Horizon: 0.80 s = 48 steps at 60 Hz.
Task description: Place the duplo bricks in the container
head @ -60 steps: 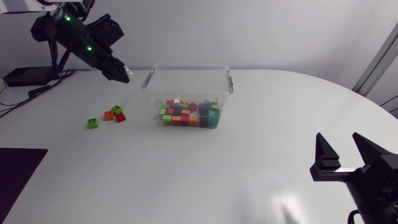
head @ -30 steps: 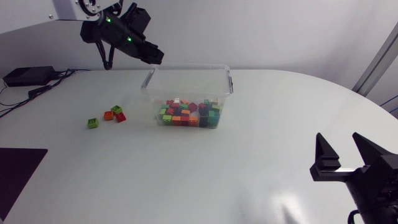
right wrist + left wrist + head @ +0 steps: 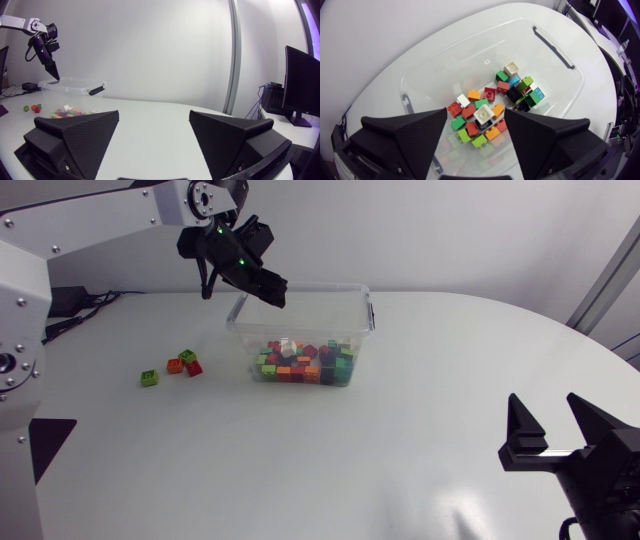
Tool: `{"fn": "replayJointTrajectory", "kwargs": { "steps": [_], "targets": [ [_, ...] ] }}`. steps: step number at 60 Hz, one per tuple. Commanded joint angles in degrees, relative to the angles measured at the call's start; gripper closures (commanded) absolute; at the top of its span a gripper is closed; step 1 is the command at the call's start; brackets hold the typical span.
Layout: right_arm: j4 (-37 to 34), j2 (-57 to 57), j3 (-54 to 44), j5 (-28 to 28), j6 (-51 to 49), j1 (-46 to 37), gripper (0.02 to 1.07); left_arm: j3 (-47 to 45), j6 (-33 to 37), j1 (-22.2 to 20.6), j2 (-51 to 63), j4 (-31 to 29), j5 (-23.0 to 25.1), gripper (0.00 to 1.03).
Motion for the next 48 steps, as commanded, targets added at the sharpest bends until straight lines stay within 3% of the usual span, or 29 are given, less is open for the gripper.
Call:
{"fn": "replayJointTrajectory", "kwargs": {
  "steps": [1, 17, 34, 48],
  "targets": [
    [-0.5, -0.3, -0.9, 0.0, -1.2, -0.2, 0.06, 2.8, 2.6, 1.7, -2.1, -2.6, -0.2, 0.05],
    [-0.5, -0.3, -0.9, 0.0, -1.2, -0.2, 0.06, -2.2, 10.6, 11.4, -12.8, -5.8, 0.1, 0.05],
    [-0.5, -0.3, -0.9, 0.0, -1.2, -0.2, 0.06, -13.6, 32.1, 26.0, -17.2, -6.2, 3.2, 0.07],
    [-0.5, -0.3, -0.9, 0.0, -1.2, -0.2, 0.06, -17.4, 46.2, 32.9, -12.7, -5.5, 4.6, 0.07]
  ]
}}
